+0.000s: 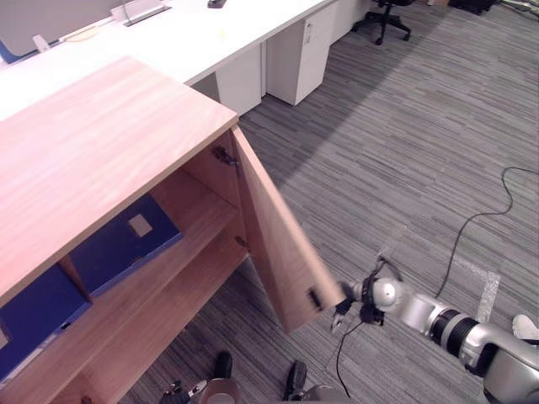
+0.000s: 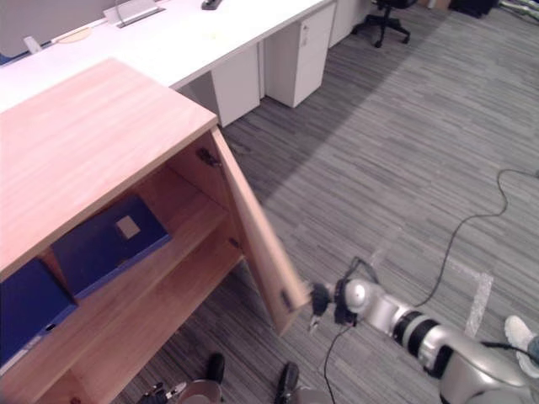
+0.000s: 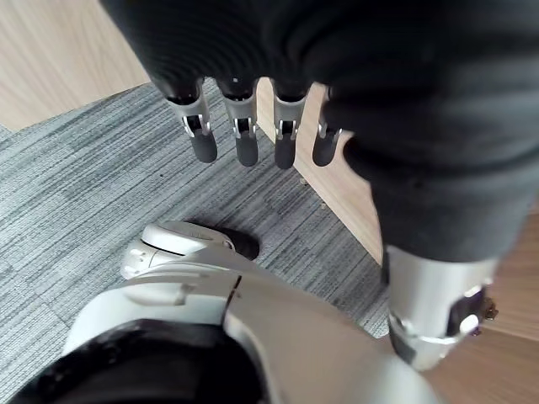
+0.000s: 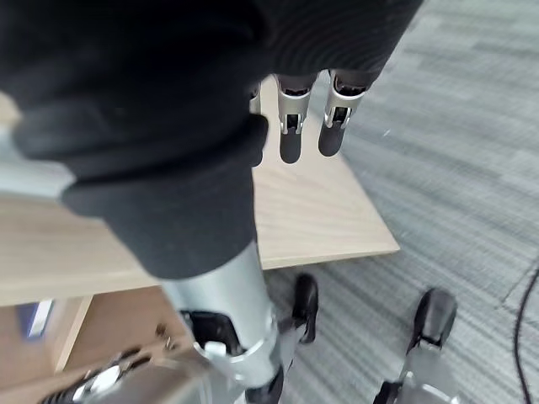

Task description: Walk over to the cabinet, pick up the folder, carry it to the office cabinet, place the folder inside the office cabinet, then close the office cabinet door

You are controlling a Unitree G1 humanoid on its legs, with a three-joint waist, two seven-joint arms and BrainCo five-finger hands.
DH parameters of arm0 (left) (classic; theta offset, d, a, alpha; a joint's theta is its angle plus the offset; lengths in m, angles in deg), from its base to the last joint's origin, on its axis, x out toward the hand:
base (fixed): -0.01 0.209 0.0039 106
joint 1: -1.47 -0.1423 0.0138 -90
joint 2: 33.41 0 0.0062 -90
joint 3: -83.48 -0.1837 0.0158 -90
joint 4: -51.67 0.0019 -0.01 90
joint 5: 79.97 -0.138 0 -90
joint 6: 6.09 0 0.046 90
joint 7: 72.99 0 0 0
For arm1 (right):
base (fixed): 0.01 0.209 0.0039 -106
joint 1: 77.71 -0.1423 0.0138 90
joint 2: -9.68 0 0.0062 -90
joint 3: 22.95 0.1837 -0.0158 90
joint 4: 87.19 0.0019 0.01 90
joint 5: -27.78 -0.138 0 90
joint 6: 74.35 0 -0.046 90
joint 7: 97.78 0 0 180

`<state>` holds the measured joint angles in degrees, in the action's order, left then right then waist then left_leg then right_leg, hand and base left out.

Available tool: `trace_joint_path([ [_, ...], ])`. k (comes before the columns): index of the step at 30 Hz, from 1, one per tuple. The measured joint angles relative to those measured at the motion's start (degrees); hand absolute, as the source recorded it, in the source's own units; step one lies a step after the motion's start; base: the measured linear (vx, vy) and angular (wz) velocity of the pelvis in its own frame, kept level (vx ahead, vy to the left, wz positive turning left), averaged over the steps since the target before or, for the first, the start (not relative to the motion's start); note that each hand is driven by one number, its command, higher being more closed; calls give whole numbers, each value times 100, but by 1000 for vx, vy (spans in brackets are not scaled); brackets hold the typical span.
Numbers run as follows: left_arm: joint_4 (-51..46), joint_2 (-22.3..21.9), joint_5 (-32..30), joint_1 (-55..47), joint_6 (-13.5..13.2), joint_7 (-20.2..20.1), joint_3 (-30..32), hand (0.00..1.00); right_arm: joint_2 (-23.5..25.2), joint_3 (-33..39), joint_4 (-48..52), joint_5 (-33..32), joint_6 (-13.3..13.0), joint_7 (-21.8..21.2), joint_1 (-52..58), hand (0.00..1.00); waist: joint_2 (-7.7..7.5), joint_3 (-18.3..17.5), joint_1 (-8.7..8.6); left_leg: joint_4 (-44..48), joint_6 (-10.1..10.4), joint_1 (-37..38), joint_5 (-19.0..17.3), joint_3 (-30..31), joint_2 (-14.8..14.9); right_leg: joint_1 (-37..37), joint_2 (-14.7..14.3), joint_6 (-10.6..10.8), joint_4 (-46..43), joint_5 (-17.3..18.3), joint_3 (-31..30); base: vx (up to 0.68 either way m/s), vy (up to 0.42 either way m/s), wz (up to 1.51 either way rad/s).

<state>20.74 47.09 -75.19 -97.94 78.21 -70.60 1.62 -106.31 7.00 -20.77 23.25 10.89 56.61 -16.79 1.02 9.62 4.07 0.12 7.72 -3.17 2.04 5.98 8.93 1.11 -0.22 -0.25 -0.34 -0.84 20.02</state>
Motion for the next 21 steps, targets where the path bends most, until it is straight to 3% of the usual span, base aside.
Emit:
trace_joint_path([
  [5,127,6,0,186,25,-50,11,0,99,-325,260,69,-35,-313,26,0,-14,-49,168,-30,-7,-92,5,54,-46,68,13,-19,0,13,28,66,20,7],
  [14,187,-27,7,211,60,-138,212,0,278,-457,336,386,-38,-456,386,0,-69,-290,303,-81,-13,2,43,99,-59,-24,23,-23,-5,23,27,27,18,2],
  [21,265,-55,28,142,157,-165,701,0,796,-394,86,596,-49,-423,784,0,-260,-394,351,-204,3,-48,211,295,-55,-19,42,29,2,74,206,-25,5,13],
])
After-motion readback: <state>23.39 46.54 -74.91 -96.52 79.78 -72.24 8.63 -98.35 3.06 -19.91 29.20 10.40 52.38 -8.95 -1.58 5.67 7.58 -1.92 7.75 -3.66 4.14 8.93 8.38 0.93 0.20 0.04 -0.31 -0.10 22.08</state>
